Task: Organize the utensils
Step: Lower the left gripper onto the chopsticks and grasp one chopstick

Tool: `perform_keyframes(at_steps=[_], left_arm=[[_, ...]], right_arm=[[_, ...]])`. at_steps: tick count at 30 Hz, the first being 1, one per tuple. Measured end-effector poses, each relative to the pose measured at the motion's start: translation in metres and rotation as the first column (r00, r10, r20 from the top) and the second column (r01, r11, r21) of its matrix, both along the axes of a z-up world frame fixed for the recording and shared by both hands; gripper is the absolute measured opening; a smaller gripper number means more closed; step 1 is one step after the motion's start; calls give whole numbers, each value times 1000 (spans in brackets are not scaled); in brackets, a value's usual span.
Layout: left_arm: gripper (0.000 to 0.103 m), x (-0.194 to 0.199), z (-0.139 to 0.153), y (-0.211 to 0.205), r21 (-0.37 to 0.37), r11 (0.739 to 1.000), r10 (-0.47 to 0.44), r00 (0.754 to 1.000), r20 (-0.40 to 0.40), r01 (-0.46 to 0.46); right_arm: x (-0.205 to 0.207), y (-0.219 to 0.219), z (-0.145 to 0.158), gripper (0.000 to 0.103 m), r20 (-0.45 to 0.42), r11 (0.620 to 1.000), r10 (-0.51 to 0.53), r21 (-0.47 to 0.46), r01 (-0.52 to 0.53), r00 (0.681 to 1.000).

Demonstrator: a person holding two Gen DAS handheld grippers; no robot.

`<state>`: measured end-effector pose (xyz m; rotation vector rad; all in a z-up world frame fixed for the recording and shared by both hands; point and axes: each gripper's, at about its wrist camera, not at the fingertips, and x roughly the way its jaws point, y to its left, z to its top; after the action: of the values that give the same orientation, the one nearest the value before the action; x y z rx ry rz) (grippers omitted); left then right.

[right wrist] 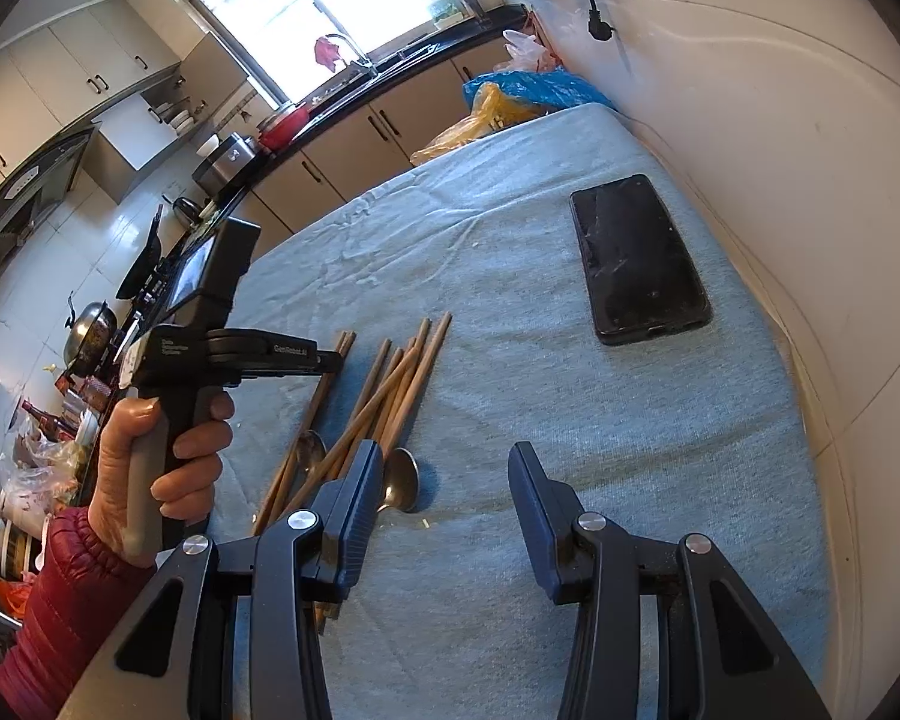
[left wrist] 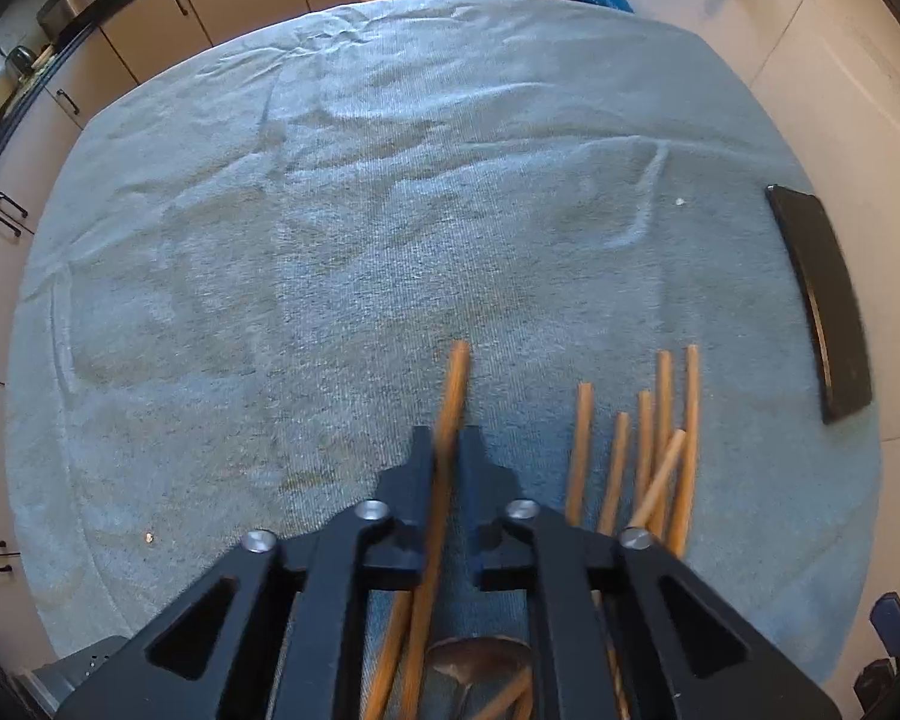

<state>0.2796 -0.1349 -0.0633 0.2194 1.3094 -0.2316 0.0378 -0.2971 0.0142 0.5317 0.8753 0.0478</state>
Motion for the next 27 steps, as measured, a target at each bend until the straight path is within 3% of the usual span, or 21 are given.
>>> perform_keyframes(at_steps=[5, 11, 18, 27], left_arm=[[7, -7, 9, 5, -21, 1000, -7, 1000, 24, 7], [6, -36, 47, 22, -107, 994, -11, 997, 79, 19], [6, -79, 96, 54, -190, 981, -12, 981, 191, 49], [6, -117, 122, 78, -236, 965, -46, 962, 269, 112]], right_arm=[[12, 2, -3, 48, -28, 1000, -2, -3, 1, 1000], [51, 7, -17, 47, -109, 1000, 14, 11, -13, 994], [113, 25, -43, 28, -230, 999, 20, -23, -26, 973], [158, 40, -64, 22, -318, 995, -13, -95, -18, 948]])
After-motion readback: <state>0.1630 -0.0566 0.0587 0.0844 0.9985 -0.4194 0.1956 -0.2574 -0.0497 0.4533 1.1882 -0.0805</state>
